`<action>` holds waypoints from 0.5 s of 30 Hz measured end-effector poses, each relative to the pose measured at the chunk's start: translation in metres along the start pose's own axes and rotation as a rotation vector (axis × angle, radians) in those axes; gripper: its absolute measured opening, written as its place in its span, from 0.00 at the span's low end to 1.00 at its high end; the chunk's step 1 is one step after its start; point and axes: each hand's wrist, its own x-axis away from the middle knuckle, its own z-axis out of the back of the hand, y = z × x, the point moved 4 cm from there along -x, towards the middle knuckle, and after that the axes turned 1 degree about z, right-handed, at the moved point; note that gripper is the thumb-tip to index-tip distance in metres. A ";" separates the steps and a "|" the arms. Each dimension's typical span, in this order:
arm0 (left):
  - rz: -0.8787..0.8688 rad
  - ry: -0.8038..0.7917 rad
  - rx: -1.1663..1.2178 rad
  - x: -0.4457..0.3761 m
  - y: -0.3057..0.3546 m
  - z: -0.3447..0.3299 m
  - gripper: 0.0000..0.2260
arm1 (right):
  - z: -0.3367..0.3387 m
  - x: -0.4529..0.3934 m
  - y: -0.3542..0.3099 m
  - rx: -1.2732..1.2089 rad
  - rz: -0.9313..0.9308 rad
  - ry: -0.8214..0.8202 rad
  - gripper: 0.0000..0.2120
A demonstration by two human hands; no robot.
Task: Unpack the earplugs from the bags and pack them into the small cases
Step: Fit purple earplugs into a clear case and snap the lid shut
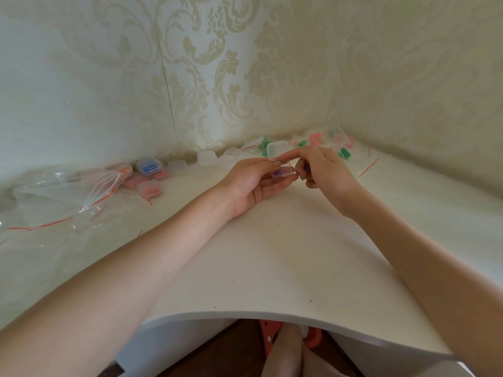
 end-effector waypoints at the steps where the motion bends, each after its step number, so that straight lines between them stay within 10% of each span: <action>1: 0.002 0.010 0.006 0.000 0.000 0.000 0.08 | 0.000 0.000 -0.001 0.005 0.023 0.010 0.18; 15: 0.081 0.005 0.010 0.002 0.001 -0.003 0.09 | 0.006 0.001 -0.004 0.114 0.277 0.178 0.07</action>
